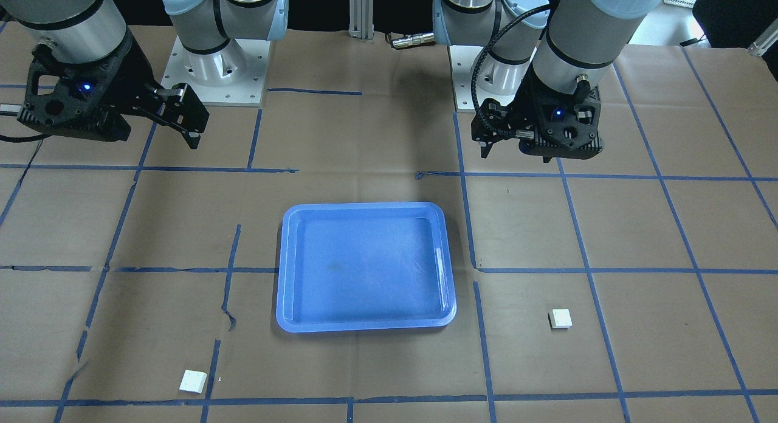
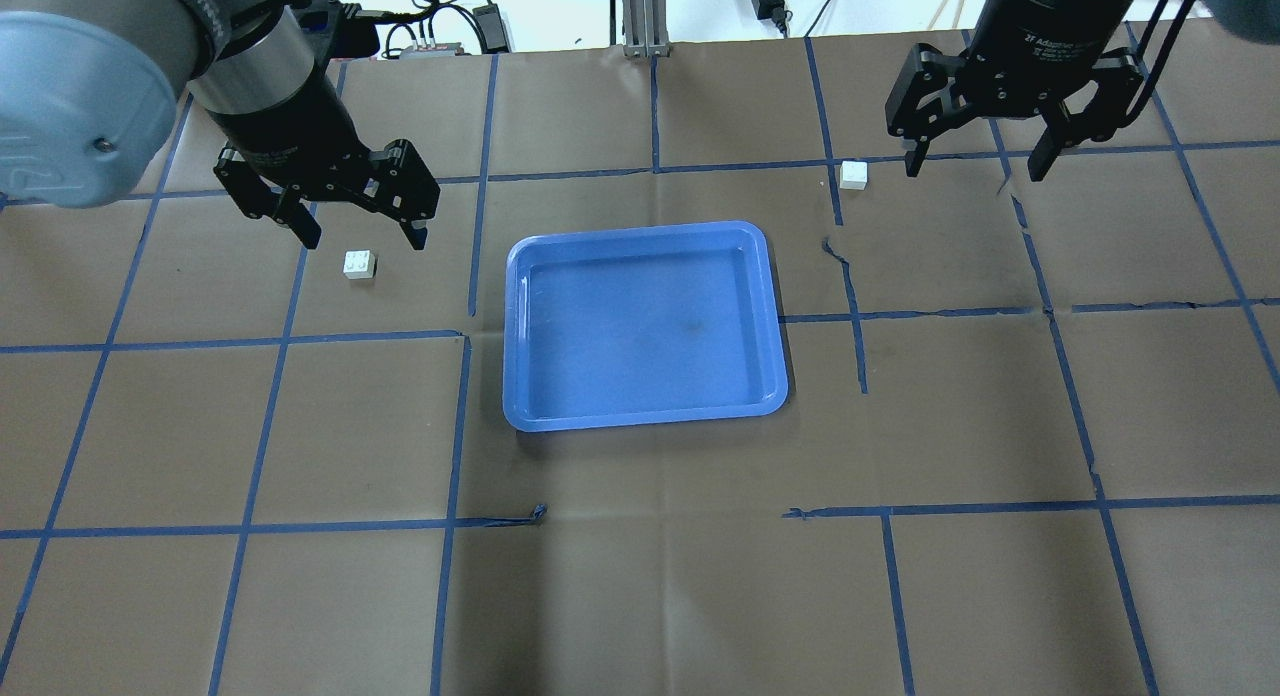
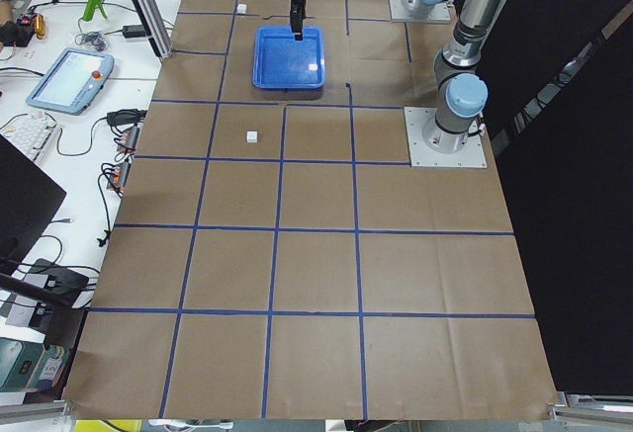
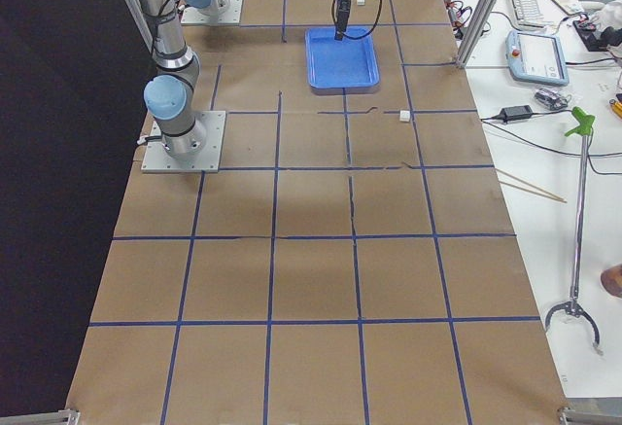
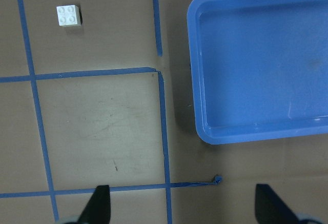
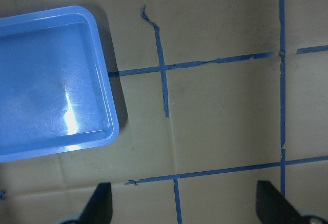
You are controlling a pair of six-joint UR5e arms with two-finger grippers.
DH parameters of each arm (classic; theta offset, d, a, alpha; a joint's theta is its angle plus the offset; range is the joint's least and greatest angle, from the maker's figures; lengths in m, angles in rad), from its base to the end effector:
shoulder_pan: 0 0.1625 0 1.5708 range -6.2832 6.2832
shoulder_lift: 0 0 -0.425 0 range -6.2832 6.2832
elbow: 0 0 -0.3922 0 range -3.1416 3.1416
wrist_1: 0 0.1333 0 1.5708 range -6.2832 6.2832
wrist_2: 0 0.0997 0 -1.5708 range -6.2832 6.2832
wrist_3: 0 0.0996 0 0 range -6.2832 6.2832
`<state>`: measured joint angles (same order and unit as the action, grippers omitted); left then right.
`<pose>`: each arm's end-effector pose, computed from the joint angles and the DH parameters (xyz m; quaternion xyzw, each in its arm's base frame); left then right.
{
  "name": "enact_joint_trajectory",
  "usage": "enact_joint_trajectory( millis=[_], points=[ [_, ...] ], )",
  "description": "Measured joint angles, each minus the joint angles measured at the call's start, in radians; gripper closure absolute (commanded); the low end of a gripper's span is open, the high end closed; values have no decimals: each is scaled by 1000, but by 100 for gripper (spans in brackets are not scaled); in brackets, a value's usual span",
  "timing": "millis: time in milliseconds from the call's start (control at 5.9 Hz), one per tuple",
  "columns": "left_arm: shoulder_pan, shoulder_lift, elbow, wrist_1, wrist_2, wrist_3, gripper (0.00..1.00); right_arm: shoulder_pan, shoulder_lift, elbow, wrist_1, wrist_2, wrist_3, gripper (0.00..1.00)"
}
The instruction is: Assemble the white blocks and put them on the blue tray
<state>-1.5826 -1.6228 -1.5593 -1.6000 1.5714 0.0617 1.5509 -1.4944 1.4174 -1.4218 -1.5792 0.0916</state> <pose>-0.1392 -0.5049 0.4647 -0.0367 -0.9987 -0.0348 0.0006 0.1222 -0.5183 0.5099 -0.0555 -0.9978 -0.0358 0.0055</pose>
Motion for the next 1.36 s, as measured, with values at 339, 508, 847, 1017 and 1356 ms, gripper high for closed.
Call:
enact_joint_trajectory(
  millis=[339,508,847,1017,1356],
  points=[
    [60,-3,-9,2,1,88,1,0,0,1,1,3,-66,0],
    [103,-8,-25,5,2,157,1,0,-2,0,1,4,-181,0],
    [143,-72,-28,61,5,215,1,0,-3,0,0,0,-529,0],
    [148,-122,-19,132,5,219,1,-1,2,1,-7,-6,-765,0],
    [178,-237,-17,318,3,219,1,-2,30,-1,-56,-5,-1084,0]
  ],
)
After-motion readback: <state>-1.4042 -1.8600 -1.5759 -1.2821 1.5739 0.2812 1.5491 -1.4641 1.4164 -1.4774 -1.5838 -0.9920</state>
